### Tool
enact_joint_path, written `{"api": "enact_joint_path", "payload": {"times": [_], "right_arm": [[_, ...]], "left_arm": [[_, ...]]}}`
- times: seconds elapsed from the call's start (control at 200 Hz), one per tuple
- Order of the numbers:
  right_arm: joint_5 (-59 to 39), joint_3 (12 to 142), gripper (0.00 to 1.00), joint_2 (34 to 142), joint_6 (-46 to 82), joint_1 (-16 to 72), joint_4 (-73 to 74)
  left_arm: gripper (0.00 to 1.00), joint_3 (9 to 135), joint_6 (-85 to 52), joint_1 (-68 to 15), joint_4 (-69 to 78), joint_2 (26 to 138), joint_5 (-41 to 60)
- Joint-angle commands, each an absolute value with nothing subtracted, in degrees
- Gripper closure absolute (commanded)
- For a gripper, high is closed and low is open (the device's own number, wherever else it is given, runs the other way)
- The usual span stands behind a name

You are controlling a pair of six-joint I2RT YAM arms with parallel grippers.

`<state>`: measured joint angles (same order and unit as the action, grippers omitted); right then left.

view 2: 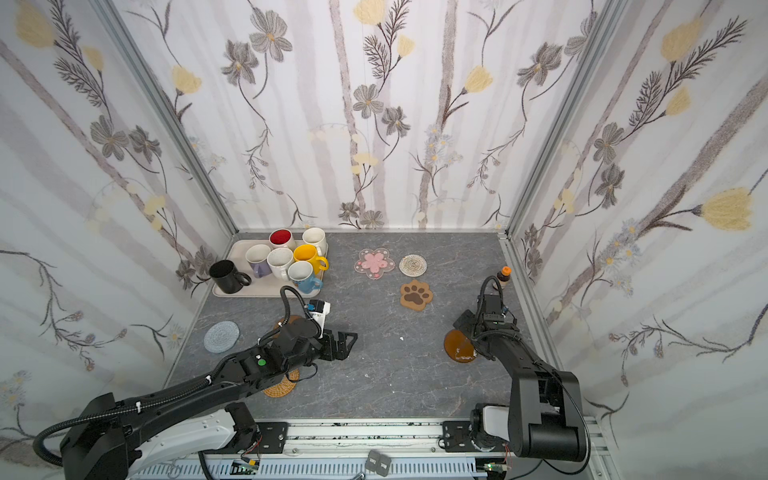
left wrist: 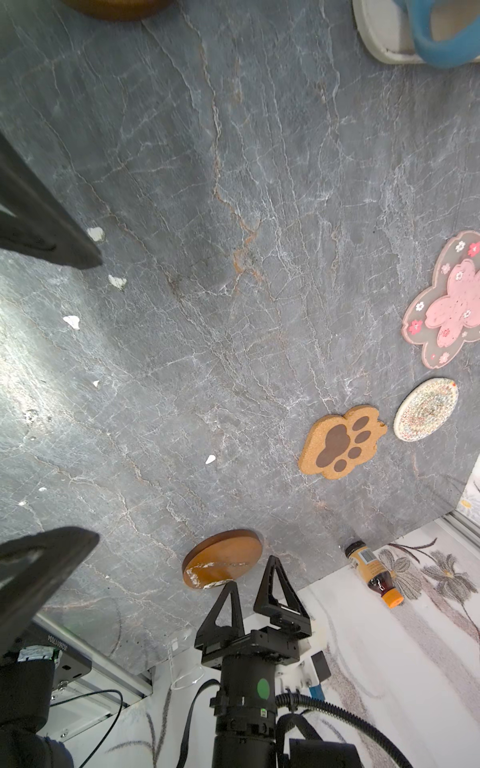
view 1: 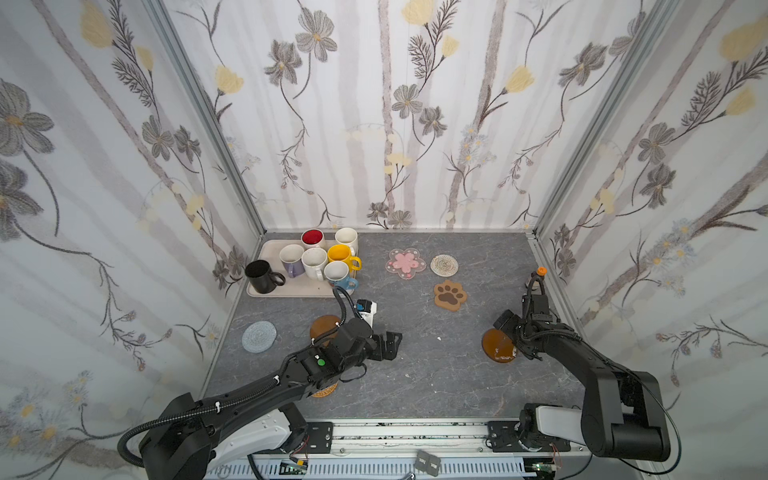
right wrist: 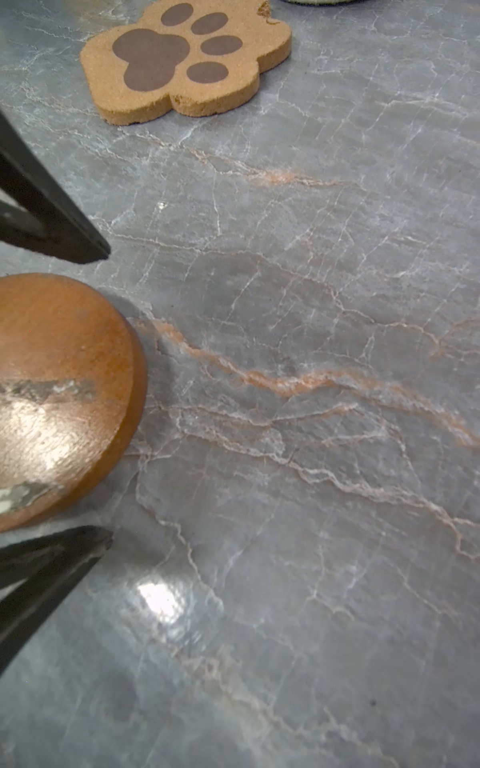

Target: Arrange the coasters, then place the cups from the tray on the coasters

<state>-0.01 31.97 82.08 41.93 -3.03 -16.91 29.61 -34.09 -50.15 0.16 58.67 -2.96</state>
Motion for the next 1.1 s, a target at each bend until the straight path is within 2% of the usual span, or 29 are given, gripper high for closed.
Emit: {"api": "enact_joint_path", "payload": {"times": [0.0,0.48,1.094], "right_arm": [[0.01,31.12,0.0,81.09,41.36,-3.08,-17.7],[-8.25,26.02,0.0,75.33,38.64,-0.07,-14.6],[-15.91,26.95,0.0,79.19,40.3,9.82,-5.82]], "left_arm": [[0.0,29.46,-34.16,-50.08,0.35,58.14,-3.84],[0.0,28.75,-33.66,-48.95,0.26,57.22,-4.0],[0.0,26.91,-34.79,-48.51,0.35,56.6,-5.0]]}}
